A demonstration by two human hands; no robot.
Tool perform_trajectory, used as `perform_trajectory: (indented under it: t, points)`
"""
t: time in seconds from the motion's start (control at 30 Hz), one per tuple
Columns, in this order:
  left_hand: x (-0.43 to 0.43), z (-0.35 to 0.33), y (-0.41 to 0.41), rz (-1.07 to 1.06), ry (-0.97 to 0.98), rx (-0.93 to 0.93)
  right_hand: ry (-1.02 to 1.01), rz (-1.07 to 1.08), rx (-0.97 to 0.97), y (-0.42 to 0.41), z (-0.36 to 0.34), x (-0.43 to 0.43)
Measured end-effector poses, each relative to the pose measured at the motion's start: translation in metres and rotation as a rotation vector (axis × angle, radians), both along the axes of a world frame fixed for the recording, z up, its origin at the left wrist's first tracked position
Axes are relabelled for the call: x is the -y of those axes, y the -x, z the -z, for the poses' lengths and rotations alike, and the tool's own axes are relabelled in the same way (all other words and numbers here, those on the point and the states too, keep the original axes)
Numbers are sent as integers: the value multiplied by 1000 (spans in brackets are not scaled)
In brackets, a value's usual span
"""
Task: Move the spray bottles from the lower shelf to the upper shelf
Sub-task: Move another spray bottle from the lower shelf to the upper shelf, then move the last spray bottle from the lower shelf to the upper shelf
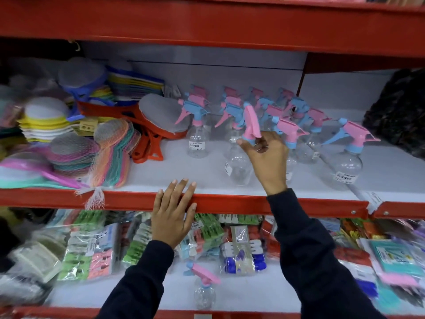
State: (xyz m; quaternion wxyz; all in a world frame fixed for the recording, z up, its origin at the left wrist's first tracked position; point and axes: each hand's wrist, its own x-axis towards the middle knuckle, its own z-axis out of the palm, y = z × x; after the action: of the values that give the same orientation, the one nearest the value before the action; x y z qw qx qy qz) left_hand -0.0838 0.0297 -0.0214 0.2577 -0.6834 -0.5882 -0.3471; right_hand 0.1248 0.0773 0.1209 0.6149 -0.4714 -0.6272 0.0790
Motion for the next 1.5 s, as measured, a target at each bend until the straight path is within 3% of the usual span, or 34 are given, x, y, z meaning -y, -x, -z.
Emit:
perform_trajectory:
  t: [0.17, 0.7, 0.87, 1.03, 1.13, 1.3, 1.37, 1.5]
  points:
    - [-1, 1, 0, 5, -27, -11, 40, 53, 57, 11, 20, -22]
    - [0, 1, -1, -4, -14, -8, 189, -3, -83, 7, 24, -22]
    - [8, -3, 2, 20, 76, -12, 118, 12, -102, 9, 33, 27]
    - [14, -6, 37, -23, 88, 66, 30, -111, -66, 21, 97, 101]
    - [15, -6, 62, -64, 84, 86, 240, -216, 68, 26, 159, 123]
    - [11, -2, 76, -81, 82, 44, 826, -417, 287, 29, 237, 127]
    - [9, 0, 76, -84, 71, 37, 914, -423, 359, 33, 258, 124]
    - [8, 0, 77, -70, 39, 44, 908, -380, 335, 41, 278, 116]
